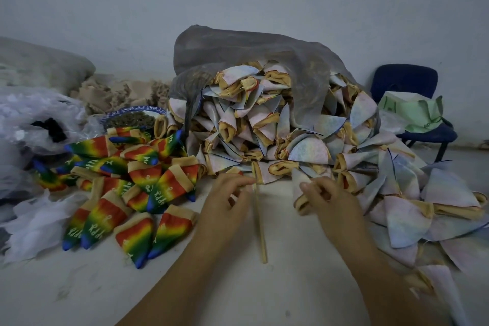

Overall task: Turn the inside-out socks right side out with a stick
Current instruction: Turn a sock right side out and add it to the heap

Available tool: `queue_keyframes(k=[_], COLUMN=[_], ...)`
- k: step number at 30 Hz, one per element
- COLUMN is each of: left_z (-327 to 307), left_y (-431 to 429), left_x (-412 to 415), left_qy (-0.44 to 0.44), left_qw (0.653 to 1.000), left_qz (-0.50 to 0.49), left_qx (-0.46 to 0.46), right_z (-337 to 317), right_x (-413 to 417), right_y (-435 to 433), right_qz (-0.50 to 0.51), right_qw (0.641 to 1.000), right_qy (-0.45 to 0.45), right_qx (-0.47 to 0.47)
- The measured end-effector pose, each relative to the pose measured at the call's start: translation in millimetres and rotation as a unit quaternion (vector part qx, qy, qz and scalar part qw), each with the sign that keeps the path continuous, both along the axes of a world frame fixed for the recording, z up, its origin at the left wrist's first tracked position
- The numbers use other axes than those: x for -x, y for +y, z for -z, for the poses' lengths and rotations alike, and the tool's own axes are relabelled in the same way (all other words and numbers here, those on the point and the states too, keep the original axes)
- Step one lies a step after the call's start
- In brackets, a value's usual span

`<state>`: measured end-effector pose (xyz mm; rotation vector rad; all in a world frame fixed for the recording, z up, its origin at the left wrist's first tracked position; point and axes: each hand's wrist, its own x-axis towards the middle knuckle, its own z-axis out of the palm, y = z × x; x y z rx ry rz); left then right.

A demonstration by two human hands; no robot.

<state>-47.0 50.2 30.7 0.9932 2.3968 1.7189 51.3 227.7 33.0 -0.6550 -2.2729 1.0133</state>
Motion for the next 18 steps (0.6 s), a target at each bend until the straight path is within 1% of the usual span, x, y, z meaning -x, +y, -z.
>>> queue_keyframes(k=[2, 4, 6, 8, 12, 15, 18], left_z=[0, 2, 4, 4, 3, 3, 1], left_y=[3, 8, 11, 13, 11, 10, 9], left_x=[-8, -16, -23, -24, -18, -17, -18], left_qy=[0.035, 0.047, 0.043, 0.045, 0.06, 0.074, 0.043], left_qw=[0.999, 0.996, 0.994, 0.995, 0.997, 0.997, 0.999], left_qz=[0.034, 0.067, 0.088, 0.082, 0.045, 0.02, 0.008], left_qx=[0.019, 0.03, 0.04, 0.039, 0.017, 0.003, -0.028], right_z=[-4, -4, -5, -5, -3, -1, 0], right_x=[1, 4, 6, 7, 7, 10, 12], right_y=[-12, -24, -34, -39, -42, -44, -44], right_qz=[-0.02, -0.059, -0.091, -0.104, -0.135, -0.172, -0.167], right_qw=[0.983, 0.961, 0.946, 0.942, 0.948, 0.945, 0.96], right_qy=[0.073, 0.094, 0.108, 0.118, 0.109, 0.109, 0.094], right_qx=[0.169, 0.252, 0.29, 0.297, 0.266, 0.256, 0.202])
